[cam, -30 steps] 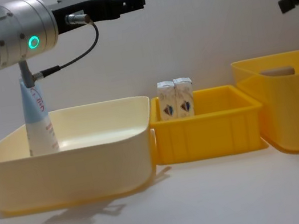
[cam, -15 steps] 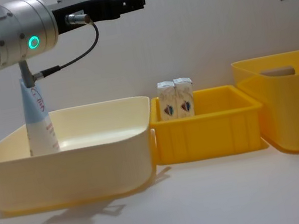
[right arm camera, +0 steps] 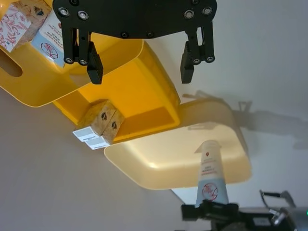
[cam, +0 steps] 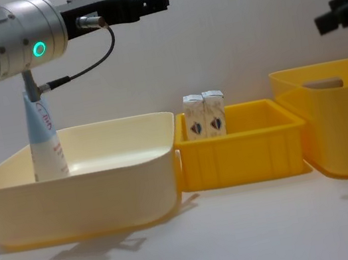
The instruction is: Bimanual collaborative sorting of washing and personal care products
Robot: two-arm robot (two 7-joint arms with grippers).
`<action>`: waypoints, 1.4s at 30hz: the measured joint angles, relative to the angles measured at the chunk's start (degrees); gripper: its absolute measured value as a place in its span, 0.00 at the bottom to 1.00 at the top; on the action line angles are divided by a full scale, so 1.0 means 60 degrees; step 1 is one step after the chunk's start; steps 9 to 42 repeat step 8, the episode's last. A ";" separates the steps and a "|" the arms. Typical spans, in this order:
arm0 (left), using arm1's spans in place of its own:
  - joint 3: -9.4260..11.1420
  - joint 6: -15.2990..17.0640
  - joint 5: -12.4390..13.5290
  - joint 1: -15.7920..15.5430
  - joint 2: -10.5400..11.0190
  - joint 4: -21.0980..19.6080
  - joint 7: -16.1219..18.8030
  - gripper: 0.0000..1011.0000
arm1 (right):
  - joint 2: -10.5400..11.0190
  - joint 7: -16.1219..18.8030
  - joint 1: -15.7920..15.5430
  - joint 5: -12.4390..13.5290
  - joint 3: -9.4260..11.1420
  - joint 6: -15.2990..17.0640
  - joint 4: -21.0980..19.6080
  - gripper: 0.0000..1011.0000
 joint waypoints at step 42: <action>0.0000 0.0000 0.0000 0.0000 0.0000 0.0000 0.0000 0.99 | 0.0236 -0.0104 -0.0275 -0.0548 -0.0422 -0.0627 -0.0499 0.99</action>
